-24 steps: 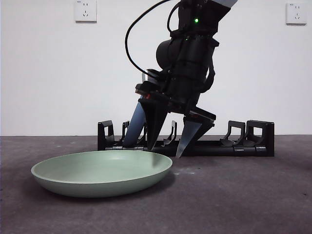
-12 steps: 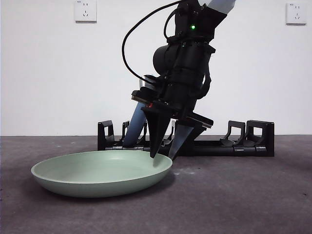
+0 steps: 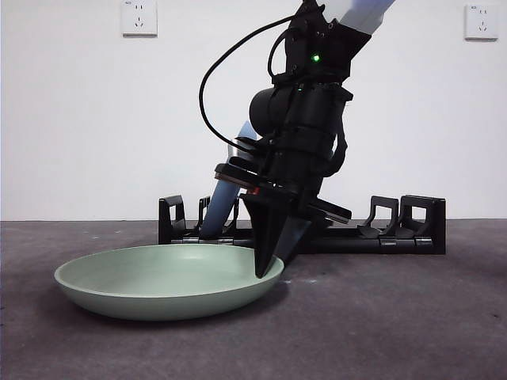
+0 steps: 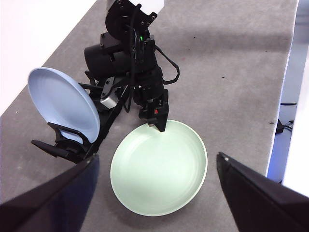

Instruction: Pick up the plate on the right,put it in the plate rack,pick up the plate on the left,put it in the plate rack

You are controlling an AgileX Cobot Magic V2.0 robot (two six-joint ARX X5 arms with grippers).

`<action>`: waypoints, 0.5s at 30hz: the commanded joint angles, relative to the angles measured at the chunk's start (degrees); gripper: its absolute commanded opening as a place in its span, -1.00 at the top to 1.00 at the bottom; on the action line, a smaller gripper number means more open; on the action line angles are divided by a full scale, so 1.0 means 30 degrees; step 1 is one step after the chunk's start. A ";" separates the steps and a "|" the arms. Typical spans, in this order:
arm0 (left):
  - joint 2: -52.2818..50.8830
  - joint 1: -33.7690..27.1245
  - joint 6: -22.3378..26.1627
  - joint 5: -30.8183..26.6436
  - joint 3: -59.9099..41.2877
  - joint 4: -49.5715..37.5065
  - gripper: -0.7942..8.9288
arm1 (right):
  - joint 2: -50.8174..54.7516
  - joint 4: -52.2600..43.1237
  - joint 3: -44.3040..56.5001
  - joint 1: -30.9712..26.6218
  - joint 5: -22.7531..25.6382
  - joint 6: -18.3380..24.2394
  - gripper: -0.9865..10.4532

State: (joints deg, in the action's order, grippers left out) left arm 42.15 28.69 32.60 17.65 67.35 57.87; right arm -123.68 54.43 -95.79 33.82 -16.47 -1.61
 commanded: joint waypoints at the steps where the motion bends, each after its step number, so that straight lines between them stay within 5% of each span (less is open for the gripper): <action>1: 0.0080 0.0189 0.0226 0.0015 -0.0022 -0.0036 -0.01 | -0.0087 0.0233 0.0168 0.0087 0.0138 -0.0015 0.85; 15: 0.1705 0.3519 0.1814 -0.1311 -0.0022 -0.0051 -0.02 | 0.5909 0.2506 0.0153 -0.0590 0.0656 0.0619 0.85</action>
State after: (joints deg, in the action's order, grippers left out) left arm 46.76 38.20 36.18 14.31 67.35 57.87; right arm -107.33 61.73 -95.74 32.16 -14.33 -0.60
